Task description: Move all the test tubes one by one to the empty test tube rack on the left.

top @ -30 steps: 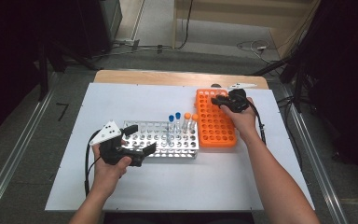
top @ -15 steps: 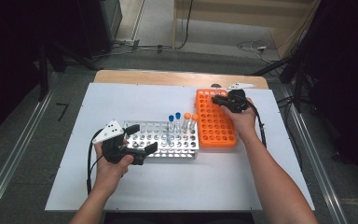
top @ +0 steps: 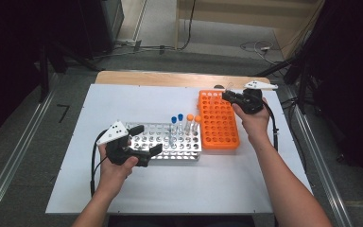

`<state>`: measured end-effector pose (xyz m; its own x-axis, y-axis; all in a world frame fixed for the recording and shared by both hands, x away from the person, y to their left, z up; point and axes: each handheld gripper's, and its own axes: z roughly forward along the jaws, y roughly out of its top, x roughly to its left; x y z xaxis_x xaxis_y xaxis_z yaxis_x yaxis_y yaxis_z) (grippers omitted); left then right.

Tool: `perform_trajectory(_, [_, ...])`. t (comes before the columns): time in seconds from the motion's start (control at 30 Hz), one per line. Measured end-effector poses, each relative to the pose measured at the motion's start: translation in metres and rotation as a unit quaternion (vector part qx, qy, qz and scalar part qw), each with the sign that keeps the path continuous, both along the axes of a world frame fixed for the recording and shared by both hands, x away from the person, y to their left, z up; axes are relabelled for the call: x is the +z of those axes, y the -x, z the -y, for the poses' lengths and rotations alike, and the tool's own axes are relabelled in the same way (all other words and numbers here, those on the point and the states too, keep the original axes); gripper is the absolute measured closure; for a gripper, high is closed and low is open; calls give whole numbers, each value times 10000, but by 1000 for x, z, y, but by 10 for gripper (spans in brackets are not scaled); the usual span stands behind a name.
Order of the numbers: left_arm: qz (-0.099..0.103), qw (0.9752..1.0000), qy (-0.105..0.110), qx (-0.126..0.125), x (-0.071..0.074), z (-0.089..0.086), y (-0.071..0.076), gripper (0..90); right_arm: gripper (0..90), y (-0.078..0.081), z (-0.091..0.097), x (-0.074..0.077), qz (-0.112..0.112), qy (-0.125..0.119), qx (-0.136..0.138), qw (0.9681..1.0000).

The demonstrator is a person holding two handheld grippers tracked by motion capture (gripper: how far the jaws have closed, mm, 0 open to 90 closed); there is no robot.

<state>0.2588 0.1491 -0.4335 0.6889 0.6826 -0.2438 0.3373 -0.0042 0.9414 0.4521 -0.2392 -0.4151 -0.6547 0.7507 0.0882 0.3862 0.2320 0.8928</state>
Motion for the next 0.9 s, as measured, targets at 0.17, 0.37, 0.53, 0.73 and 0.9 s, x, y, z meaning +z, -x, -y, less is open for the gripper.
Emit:
perform_trajectory(0.17, [42,10000,-15,-55,3,6,1,0,742,29,6,3,5,-49,194,9998])
perform_trajectory(0.37, [86,9998,-62,-161,5,18,1,0,741,70,14,4,-5,-135,415,9990])
perform_trajectory(0.53, [112,9996,-80,-243,7,27,1,0,741,101,16,5,17,-215,712,9972])
perform_trajectory(0.73, [220,9988,-53,-437,13,40,2,47,741,133,2,3,-29,-134,1123,9936])
perform_trajectory(0.9, [331,9966,-78,-751,17,53,4,146,741,153,-14,-2,-138,-210,1493,9885])
